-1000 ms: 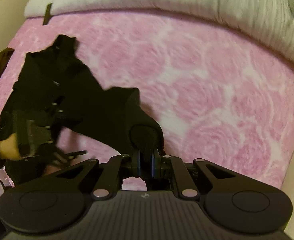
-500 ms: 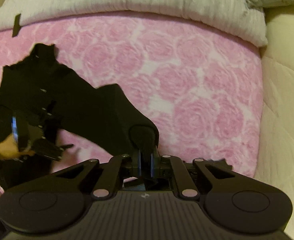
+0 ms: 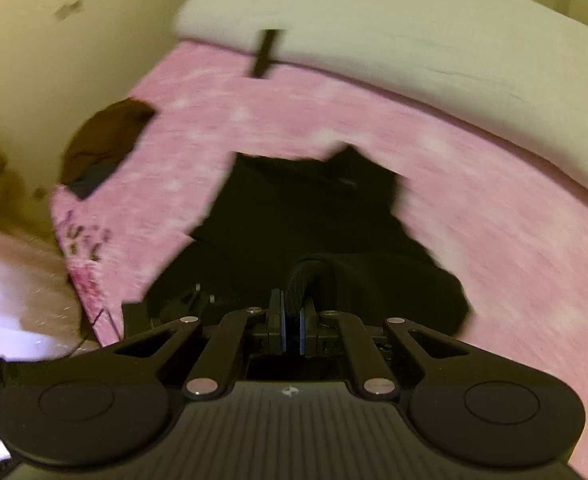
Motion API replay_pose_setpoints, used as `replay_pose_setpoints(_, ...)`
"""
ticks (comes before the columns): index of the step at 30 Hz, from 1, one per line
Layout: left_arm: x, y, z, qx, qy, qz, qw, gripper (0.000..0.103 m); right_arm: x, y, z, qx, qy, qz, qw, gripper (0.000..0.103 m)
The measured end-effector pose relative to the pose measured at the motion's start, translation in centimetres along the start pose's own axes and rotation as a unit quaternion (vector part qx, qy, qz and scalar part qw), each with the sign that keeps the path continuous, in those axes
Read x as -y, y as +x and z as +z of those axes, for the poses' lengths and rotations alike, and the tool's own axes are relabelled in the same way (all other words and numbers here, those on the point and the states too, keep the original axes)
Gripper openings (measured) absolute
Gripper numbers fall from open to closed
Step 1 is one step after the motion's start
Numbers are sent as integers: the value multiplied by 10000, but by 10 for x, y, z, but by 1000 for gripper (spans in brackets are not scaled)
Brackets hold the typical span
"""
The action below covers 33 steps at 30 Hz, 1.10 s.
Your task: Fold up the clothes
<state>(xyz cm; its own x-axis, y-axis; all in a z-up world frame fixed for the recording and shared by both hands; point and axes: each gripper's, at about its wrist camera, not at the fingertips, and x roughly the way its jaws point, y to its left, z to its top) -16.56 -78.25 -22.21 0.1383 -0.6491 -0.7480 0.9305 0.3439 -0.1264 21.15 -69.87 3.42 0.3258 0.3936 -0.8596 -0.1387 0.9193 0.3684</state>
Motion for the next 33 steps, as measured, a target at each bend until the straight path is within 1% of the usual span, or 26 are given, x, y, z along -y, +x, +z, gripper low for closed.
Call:
replay_pose_setpoints(2,-33,-15,-16,-20,-155,233,9996,102,3,47,14,45,1,205,9998,7)
replay_pose_setpoints(3,-47,-21,-22,-34,-213,320,9993,102,1,75,25,115,61,349,9993,9)
replay_pose_setpoints(4,-60,-27,-27,-50,-264,398,9988,102,0,100,33,153,124,474,9987,25)
replay_pose_setpoints(5,-72,-31,-32,-51,-302,434,9986,102,1,122,39,173,186,587,9979,53)
replay_pose_setpoints(6,-83,-35,-36,-47,-336,458,9984,102,1,137,43,233,237,581,9978,63)
replay_pose_setpoints(7,-94,-39,-41,-44,-370,481,9981,102,0,145,44,336,228,472,9981,65)
replay_pose_setpoints(10,-118,-35,-46,-47,-378,395,9985,103,0,155,35,565,209,166,9980,65)
replay_pose_setpoints(13,-137,-21,-40,-39,-384,274,9989,102,23,153,2,645,484,-408,9959,66)
replay_pose_setpoints(16,-155,2,-24,-22,-404,190,9990,102,64,148,-52,636,1092,-966,9873,67)
replay_pose_setpoints(17,-161,9,-19,-11,-392,189,9991,102,79,145,-73,593,1267,-1160,9833,72)
replay_pose_setpoints(18,-167,16,-14,0,-377,195,9991,102,91,142,-94,537,1431,-1370,9787,75)
replay_pose_setpoints(19,-172,24,-7,-9,-359,215,9991,102,103,139,-115,481,1594,-1578,9733,76)
replay_pose_setpoints(22,-179,45,16,29,-224,248,9994,102,152,122,-192,374,1971,-1852,9620,76)
replay_pose_setpoints(24,-178,59,31,37,-6,310,9995,102,173,116,-229,446,2200,-1970,9544,76)
replay_pose_setpoints(25,-177,66,37,5,129,366,9992,102,184,115,-243,549,2319,-1966,9511,76)
replay_pose_setpoints(27,-174,86,42,-176,444,651,9967,102,205,112,-264,819,2555,-1897,9445,67)
replay_pose_setpoints(28,-172,96,41,-306,628,818,9942,102,215,113,-271,959,2652,-1899,9404,54)
replay_pose_setpoints(29,-171,106,41,-436,810,985,9909,102,224,115,-276,1102,2736,-1922,9360,45)
replay_pose_setpoints(30,-169,117,40,-566,993,1150,9868,102,232,118,-281,1244,2820,-1945,9312,42)
replay_pose_setpoints(31,-169,126,37,-716,1095,1252,9835,102,239,122,-283,1366,2843,-1925,9292,41)
replay_pose_setpoints(32,-170,135,33,-872,1172,1333,9803,103,243,130,-284,1412,2790,-1894,9308,39)
replay_pose_setpoints(33,-172,139,31,-920,1122,1339,9803,103,246,139,-287,1308,2741,-1902,9336,39)
